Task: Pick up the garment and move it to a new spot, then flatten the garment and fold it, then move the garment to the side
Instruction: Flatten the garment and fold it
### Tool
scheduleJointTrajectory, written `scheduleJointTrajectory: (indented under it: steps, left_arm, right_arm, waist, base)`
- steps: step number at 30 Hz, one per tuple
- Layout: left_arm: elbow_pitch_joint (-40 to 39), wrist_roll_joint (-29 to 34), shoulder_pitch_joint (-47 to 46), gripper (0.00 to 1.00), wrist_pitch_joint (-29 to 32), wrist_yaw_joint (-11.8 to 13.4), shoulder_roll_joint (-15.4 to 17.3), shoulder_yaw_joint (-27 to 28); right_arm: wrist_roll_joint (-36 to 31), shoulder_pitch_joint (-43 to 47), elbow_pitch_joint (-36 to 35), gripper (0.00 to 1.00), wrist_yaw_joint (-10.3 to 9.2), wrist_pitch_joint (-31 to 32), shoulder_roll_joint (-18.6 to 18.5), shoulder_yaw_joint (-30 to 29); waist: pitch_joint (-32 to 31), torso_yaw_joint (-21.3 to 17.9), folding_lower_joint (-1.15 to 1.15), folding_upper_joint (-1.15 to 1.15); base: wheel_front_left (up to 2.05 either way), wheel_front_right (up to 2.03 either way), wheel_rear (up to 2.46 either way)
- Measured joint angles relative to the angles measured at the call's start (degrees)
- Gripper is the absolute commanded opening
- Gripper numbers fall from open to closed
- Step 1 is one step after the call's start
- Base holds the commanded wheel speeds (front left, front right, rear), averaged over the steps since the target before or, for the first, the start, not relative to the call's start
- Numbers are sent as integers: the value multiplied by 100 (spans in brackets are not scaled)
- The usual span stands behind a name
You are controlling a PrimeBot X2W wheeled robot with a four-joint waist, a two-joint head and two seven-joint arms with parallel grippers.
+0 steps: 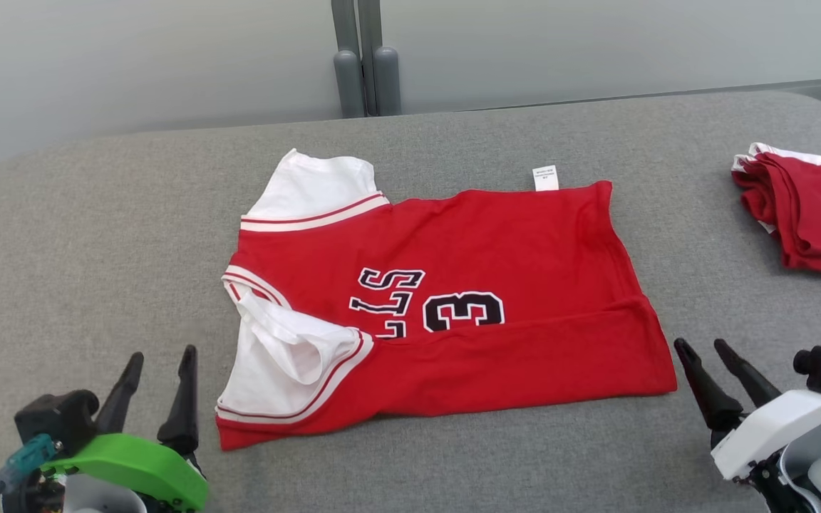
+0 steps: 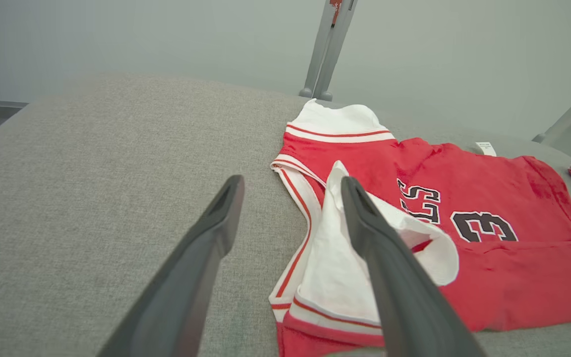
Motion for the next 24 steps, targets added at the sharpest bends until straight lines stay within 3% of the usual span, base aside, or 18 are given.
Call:
scheduleJointTrajectory:
  steps: [6,15,24]
  left_arm:
    - [468,285,301,100,44,-190,-263,-56]
    - [1209,125,-104,100,1215,-842,-359,-624]
    - [1965,86,-740,100,1838,-1129,-620,-862]
  right_arm:
    - [-180,182,7,100,0,442,278,-202]
    - [-364,-60,204,100,0,1167,466,-375]
    - [-443,-397,481,100,1,1920,660,-372]
  waist:
    - [53,-2,0,0]
    - [173,-16,0,0]
    - [388,-70,0,0]
  base:
    - [0,0,0]
    - [0,0,0]
    - [0,0,0]
